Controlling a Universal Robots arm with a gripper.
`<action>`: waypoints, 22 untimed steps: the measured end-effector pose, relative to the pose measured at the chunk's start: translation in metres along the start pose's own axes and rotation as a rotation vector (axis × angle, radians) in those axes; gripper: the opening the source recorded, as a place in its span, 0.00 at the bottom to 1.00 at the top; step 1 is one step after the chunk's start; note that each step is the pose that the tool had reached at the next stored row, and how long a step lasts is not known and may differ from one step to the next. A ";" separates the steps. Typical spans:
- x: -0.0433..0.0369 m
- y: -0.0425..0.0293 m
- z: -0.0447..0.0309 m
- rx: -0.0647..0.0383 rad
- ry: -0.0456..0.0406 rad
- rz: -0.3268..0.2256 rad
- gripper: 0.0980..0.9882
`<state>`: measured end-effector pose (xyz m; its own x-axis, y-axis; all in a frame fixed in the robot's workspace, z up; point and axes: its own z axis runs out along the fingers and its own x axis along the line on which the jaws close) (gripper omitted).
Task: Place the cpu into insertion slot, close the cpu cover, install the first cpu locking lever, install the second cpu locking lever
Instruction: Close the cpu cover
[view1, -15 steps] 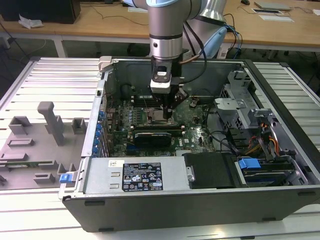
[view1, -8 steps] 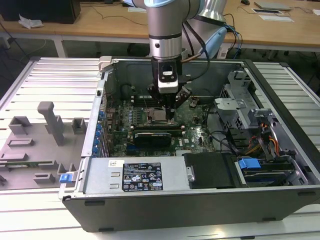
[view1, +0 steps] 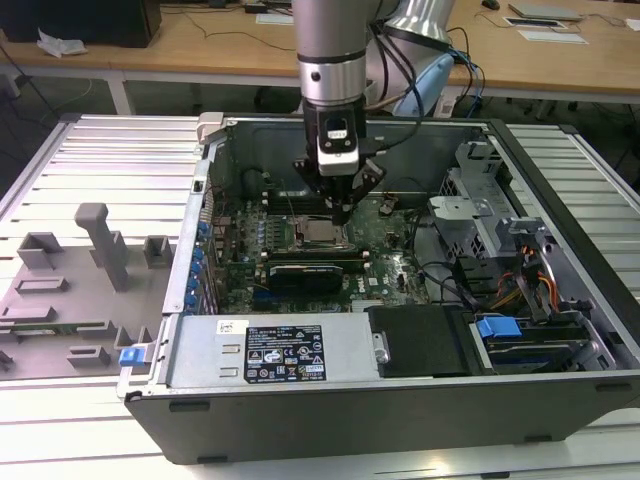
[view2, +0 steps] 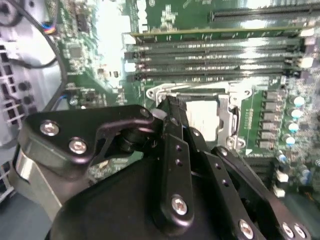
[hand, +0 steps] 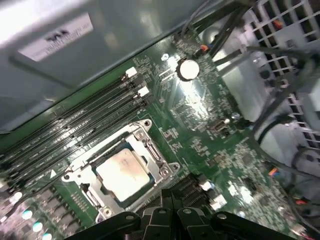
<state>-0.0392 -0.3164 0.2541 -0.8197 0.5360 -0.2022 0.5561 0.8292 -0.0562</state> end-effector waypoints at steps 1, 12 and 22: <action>-0.0003 -0.0001 -0.0012 -0.001 -0.0007 0.000 0.01; -0.0006 -0.0007 -0.0006 -0.008 0.1390 -0.031 0.01; 0.0007 -0.0004 0.0055 -0.057 0.1372 -0.247 0.01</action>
<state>-0.0392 -0.3173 0.2487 -0.9426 0.3295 -0.0547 0.3315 0.9429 -0.0317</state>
